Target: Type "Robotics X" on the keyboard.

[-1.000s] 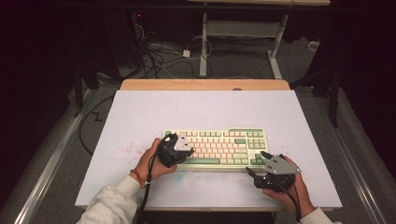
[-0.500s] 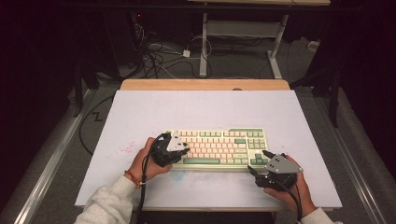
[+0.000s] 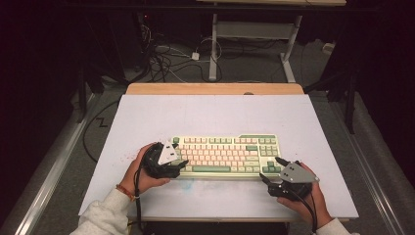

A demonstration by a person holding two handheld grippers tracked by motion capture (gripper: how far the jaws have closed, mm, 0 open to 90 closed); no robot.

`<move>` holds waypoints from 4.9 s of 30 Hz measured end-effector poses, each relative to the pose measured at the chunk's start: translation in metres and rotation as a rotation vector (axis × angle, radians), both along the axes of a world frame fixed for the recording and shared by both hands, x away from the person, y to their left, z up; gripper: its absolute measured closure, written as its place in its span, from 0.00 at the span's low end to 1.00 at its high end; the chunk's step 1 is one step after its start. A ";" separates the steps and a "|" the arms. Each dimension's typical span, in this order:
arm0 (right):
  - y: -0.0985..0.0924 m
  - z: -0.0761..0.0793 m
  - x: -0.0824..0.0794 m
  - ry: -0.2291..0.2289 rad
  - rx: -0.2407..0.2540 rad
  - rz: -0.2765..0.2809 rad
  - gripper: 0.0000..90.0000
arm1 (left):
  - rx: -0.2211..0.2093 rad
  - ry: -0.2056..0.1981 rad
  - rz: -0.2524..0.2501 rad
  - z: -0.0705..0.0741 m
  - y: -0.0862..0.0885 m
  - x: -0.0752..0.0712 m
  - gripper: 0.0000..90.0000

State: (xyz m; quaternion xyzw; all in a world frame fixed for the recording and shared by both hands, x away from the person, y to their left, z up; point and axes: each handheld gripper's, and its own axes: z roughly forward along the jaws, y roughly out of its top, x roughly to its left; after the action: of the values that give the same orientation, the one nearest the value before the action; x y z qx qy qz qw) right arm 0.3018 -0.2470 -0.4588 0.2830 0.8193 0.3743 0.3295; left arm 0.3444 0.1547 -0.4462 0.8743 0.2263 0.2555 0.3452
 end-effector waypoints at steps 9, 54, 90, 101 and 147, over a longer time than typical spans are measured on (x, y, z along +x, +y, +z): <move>0.001 0.001 -0.001 -0.002 0.005 -0.010 0.30 | 0.009 -0.001 0.066 -0.018 0.032 -0.007 0.18; 0.007 -0.003 0.002 0.009 -0.026 0.006 0.30 | -0.110 0.106 0.050 -0.003 0.045 -0.007 0.97; 0.008 -0.006 0.002 0.017 -0.049 0.012 0.30 | 0.006 0.159 -0.079 -0.009 -0.027 0.033 0.97; 0.008 -0.007 0.003 0.016 -0.053 0.013 0.30 | 0.018 0.169 -0.086 -0.010 -0.033 0.038 0.97; 0.009 -0.007 0.003 0.020 -0.066 0.011 0.31 | -0.089 0.059 -0.021 0.005 -0.027 0.027 0.27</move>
State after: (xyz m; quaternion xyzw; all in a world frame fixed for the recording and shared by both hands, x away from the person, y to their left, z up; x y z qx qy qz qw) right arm 0.3046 -0.2380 -0.4660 0.2711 0.8359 0.3462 0.3286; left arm 0.3711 0.1279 -0.4409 0.8675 0.2384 0.2157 0.3795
